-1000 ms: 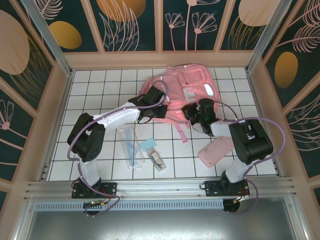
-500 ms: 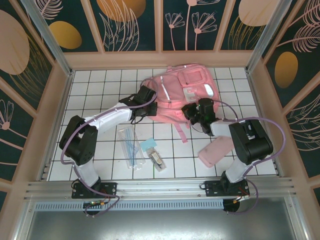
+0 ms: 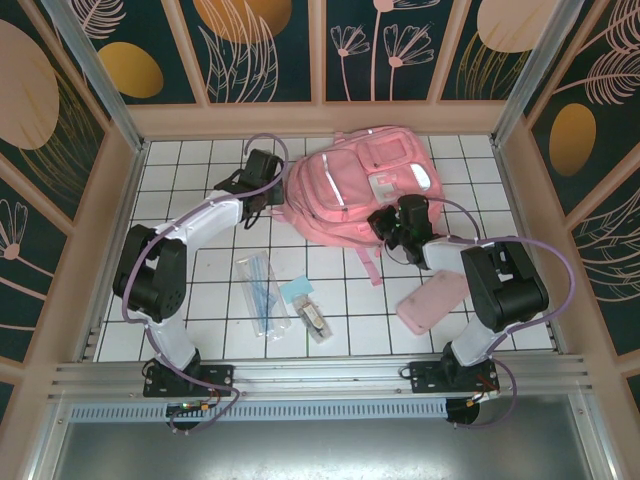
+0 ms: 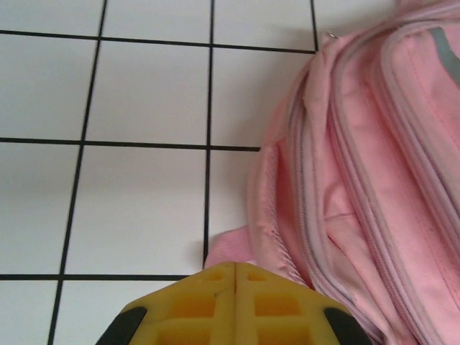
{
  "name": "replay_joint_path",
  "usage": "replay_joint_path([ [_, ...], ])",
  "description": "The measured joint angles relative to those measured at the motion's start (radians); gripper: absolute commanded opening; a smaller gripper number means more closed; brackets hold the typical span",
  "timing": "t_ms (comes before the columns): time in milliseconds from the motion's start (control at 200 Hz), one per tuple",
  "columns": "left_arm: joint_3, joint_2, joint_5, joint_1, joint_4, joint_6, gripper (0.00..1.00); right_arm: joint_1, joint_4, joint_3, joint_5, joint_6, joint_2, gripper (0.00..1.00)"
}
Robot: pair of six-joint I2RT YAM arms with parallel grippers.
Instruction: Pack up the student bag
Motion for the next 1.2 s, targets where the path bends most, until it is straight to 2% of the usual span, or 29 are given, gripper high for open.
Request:
replay_joint_path([
  [90,-0.039,-0.006,0.059,-0.007,0.033,0.005,0.00,-0.002,-0.019,0.010,-0.002,-0.020,0.000,0.00],
  [255,-0.116,-0.015,0.180,-0.012,0.039,0.059,0.34,-0.003,-0.095,0.053,-0.011,-0.082,0.001,0.00],
  [305,-0.116,-0.015,0.209,-0.014,0.034,0.091,0.41,-0.006,-0.136,0.076,-0.011,-0.119,0.002,0.00],
  [420,-0.070,-0.008,0.250,-0.023,0.002,0.163,0.49,-0.027,-0.226,0.133,-0.026,-0.202,0.011,0.00],
  [620,0.104,0.069,0.260,-0.076,-0.042,0.298,0.54,-0.100,-0.300,0.158,-0.069,-0.309,0.015,0.00],
  [821,0.203,0.185,0.325,-0.109,-0.063,0.361,0.58,-0.183,-0.340,0.158,-0.120,-0.376,0.015,0.00],
  [1011,0.260,0.269,0.314,-0.170,-0.142,0.441,0.58,-0.199,-0.354,0.166,-0.140,-0.412,0.023,0.01],
  [1121,0.309,0.304,0.297,-0.192,-0.166,0.474,0.59,-0.200,-0.366,0.176,-0.144,-0.431,0.032,0.13],
  [1196,0.350,0.329,0.283,-0.191,-0.172,0.484,0.60,-0.200,-0.375,0.182,-0.143,-0.445,0.036,0.28],
])
